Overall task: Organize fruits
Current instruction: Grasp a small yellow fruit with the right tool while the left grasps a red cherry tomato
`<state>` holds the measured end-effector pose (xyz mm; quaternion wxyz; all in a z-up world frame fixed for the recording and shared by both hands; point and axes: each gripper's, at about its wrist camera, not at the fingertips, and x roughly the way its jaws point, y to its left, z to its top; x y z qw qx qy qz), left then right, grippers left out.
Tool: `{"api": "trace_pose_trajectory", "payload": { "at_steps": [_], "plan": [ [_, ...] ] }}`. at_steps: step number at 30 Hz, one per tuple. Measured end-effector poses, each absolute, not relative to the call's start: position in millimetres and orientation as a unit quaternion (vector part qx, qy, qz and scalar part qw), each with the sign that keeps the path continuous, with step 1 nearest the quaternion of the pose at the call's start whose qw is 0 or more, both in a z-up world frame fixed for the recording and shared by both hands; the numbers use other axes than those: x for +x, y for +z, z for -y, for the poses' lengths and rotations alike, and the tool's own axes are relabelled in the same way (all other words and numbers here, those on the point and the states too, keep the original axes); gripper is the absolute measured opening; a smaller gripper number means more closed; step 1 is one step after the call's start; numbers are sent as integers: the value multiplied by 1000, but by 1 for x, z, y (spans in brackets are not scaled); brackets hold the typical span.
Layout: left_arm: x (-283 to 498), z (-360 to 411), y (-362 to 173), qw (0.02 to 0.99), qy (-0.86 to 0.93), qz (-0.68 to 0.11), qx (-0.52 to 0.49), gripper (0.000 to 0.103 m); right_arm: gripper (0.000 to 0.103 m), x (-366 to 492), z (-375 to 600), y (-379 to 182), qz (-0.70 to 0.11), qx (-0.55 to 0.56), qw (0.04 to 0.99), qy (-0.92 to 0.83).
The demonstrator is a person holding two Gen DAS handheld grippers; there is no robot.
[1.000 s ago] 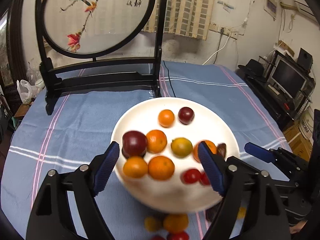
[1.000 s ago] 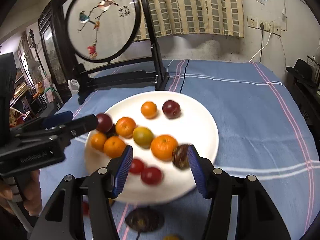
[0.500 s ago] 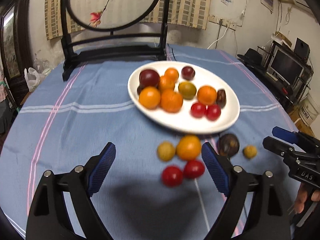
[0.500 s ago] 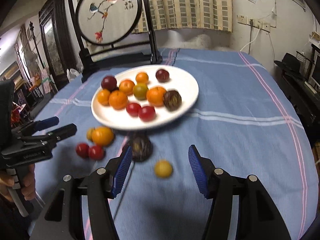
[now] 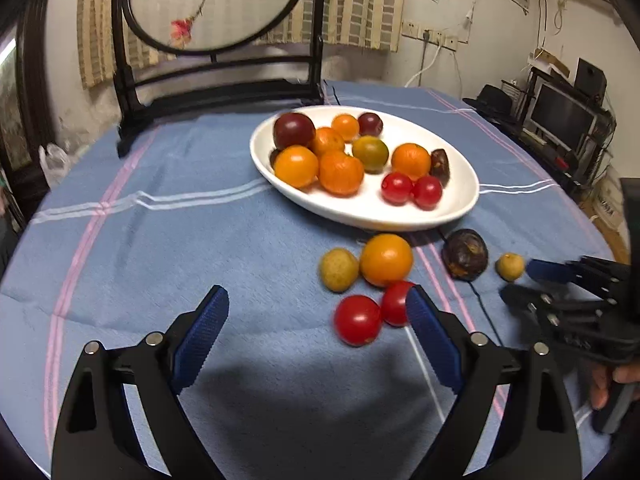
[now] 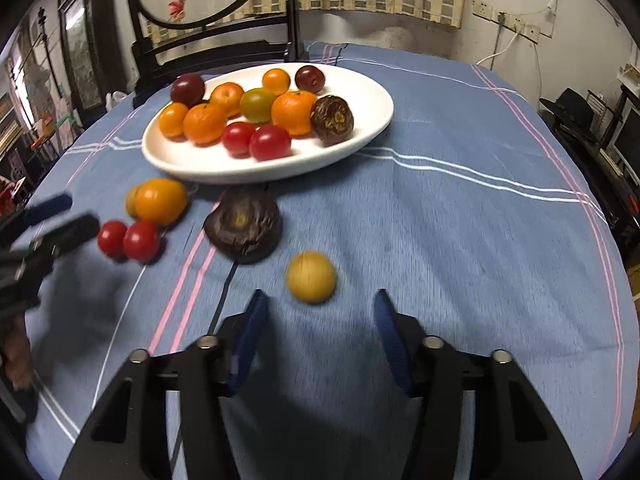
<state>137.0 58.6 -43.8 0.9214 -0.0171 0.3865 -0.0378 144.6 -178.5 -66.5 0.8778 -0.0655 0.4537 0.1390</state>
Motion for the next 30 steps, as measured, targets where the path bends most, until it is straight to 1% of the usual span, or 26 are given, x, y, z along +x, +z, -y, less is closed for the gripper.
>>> {"api": "trace_pose_trajectory", "payload": {
  "at_steps": [2, 3, 5, 6, 7, 14, 22, 30],
  "plan": [
    [137, -59, -45, 920, -39, -390, -21, 88, 48, 149, 174, -67, -454, -69, 879, 132],
    [137, -59, -46, 920, -38, -391, -18, 88, 44, 152, 172, -67, -453, -71, 879, 129],
    [136, -56, -48, 919, -38, -391, -14, 88, 37, 155, 170, -67, -452, -66, 880, 129],
    [136, -55, -49, 918, -42, -394, -12, 88, 28, 157, 169, -66, -452, -62, 880, 131],
    [136, -54, -49, 917, -45, -396, -12, 88, 25, 157, 170, -65, -452, -58, 881, 130],
    [137, -48, -55, 910, -58, -411, -9, 88, 25, 141, 182, -56, -436, 4, 890, 134],
    [139, -43, -68, 891, -78, -447, 3, 88, 25, 138, 182, -54, -427, 10, 887, 175],
    [140, -45, -76, 885, -72, -457, 52, 89, 25, 135, 182, -47, -413, 9, 891, 185]
  ]
}}
